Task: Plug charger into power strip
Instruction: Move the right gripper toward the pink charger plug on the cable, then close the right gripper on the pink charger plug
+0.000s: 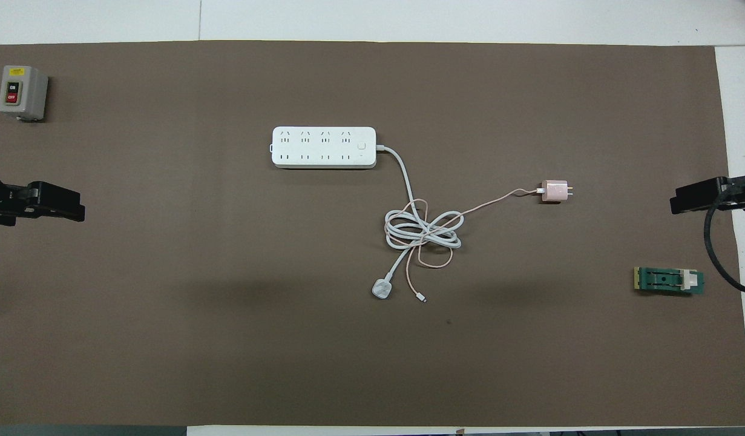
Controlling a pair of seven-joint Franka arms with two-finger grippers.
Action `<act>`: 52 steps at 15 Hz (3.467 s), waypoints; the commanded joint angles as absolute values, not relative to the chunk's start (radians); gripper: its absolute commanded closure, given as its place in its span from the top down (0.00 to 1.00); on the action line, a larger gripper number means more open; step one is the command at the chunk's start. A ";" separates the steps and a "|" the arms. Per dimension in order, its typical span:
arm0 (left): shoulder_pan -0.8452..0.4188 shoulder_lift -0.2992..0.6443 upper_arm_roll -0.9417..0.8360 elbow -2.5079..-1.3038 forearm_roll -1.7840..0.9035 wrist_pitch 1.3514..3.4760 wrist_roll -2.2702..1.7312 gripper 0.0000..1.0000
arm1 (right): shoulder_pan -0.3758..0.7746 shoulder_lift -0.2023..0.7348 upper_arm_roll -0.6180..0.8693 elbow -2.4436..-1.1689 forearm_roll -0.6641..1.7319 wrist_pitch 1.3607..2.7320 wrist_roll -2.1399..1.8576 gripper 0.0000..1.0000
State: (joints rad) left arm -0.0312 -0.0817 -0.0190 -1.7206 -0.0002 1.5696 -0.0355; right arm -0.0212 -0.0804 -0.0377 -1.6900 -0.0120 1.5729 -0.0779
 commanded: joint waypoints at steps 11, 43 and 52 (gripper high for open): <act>-0.032 -0.092 -0.017 -1.733 0.017 1.582 -0.034 1.00 | -0.043 -0.100 -0.025 -1.713 -0.018 1.595 -0.074 1.00; -0.032 -0.092 -0.018 -1.733 0.017 1.582 -0.032 1.00 | -0.195 0.505 -0.037 -1.740 0.759 1.851 0.873 1.00; -0.032 -0.092 -0.017 -1.733 0.017 1.580 -0.032 1.00 | -0.206 0.565 -0.037 -1.736 0.776 1.835 0.822 1.00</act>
State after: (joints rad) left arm -0.0312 -0.0817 -0.0190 -1.7206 -0.0002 1.5696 -0.0355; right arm -0.1919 0.5637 -0.0457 -1.7386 0.7483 1.8326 0.8517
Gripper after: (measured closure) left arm 0.000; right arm 0.000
